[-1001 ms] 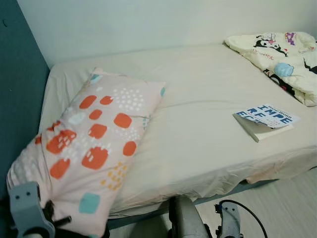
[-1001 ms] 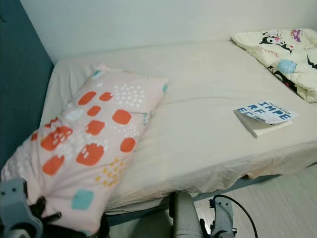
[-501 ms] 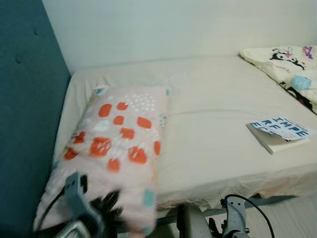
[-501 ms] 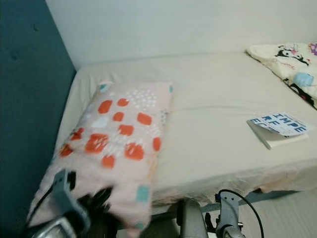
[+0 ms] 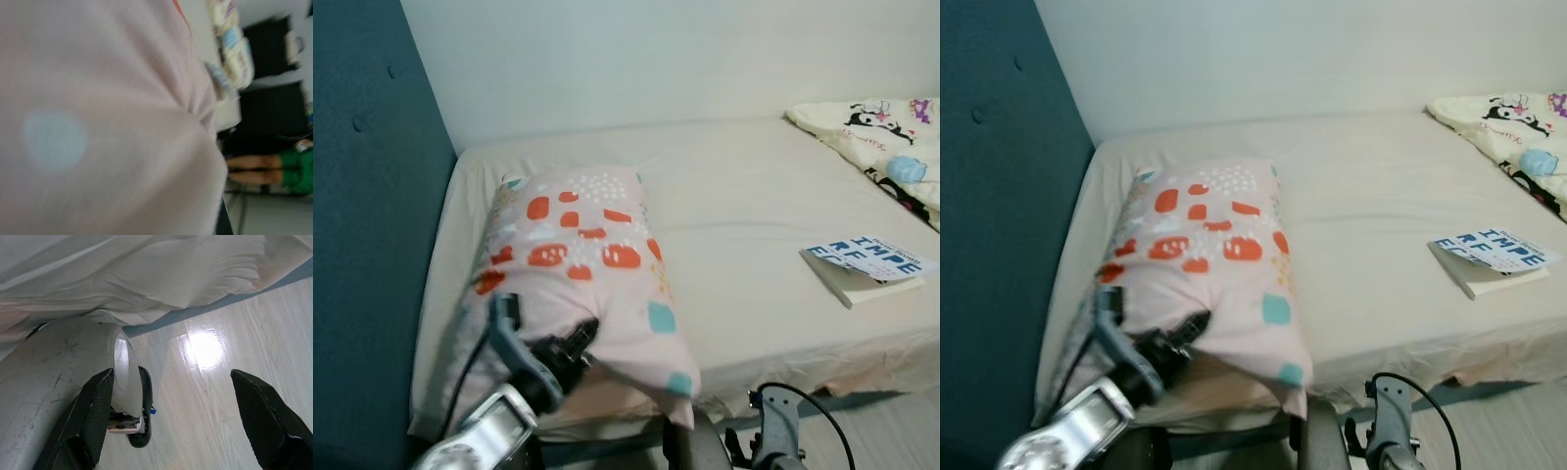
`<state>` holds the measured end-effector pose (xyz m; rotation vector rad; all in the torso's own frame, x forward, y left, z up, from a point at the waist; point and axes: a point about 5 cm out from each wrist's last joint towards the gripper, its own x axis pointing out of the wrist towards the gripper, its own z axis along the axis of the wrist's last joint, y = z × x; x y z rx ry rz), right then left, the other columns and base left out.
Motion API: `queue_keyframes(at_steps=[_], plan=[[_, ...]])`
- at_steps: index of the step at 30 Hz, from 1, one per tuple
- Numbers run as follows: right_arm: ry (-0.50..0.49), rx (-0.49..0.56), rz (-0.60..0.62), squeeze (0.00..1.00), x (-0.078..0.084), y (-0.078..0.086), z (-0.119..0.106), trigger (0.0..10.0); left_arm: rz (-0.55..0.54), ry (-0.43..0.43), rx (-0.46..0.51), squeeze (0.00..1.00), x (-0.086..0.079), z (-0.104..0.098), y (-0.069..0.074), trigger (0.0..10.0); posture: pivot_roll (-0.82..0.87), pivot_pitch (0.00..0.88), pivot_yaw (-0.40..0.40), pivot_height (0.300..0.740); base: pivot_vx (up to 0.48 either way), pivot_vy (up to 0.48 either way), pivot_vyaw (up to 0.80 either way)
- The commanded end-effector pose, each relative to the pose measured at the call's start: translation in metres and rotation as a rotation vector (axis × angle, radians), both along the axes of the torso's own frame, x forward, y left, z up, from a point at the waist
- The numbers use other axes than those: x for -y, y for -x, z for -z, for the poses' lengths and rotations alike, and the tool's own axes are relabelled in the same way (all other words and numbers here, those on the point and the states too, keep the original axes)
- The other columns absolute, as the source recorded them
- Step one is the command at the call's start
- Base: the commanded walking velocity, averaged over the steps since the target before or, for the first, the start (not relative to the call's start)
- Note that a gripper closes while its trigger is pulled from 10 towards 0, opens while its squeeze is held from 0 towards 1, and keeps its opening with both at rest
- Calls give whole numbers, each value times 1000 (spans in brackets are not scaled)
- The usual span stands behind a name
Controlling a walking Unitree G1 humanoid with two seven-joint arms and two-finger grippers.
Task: Clean up the room
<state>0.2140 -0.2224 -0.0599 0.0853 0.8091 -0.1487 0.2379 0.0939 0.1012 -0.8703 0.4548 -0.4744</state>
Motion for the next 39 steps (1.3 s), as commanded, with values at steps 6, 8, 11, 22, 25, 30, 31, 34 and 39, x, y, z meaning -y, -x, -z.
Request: queue_keyframes(at_steps=[6, 8, 11, 22, 25, 30, 31, 34, 39], plan=[[-23, -23, -12, 0, -8, 3, 4, 10000, 144, -123, 99, 0, 23, 0, -14, 10000, 34, 141, -6, 598, 0, 0, 0], [-22, -21, -12, 0, -8, 3, 4, 10000, 200, -139, 142, 1000, 25, -4, -14, 10000, 36, 137, -6, 598, 0, 0, 0], [-22, -18, -11, 0, -8, 2, 3, 10000, 302, -179, 250, 1000, 25, -13, -15, 10000, 38, 132, -9, 598, 0, 0, 0], [-23, -20, -24, 0, -10, -2, 2, 10000, 737, 37, 514, 1000, 19, -57, 16, 10000, 47, 116, -19, 598, 0, 0, 0], [-22, -21, -27, 0, -10, -2, 2, 10000, 726, 153, 562, 1000, 16, -71, 13, 10000, 43, 111, -18, 598, 0, 0, 0], [-21, -22, -29, 0, -10, -2, 2, 10000, 664, 323, 625, 1000, 9, -92, 3, 10000, 38, 104, -21, 598, 0, 0, 0], [-21, -22, -29, 0, -10, -2, 2, 10000, 664, 323, 625, 1000, 9, -92, 3, 10000, 38, 104, -21, 598, 0, 0, 0], [-19, -23, -32, 0, -10, -2, 2, 10000, 585, 434, 669, 1000, 3, -106, -12, 10000, 33, 98, -19, 598, 0, 0, 0], [-17, -22, -33, 0, -10, -2, 2, 10000, 354, 256, 558, 1000, 12, -90, -60, 10000, 24, 100, -22, 598, 0, 0, 0]])
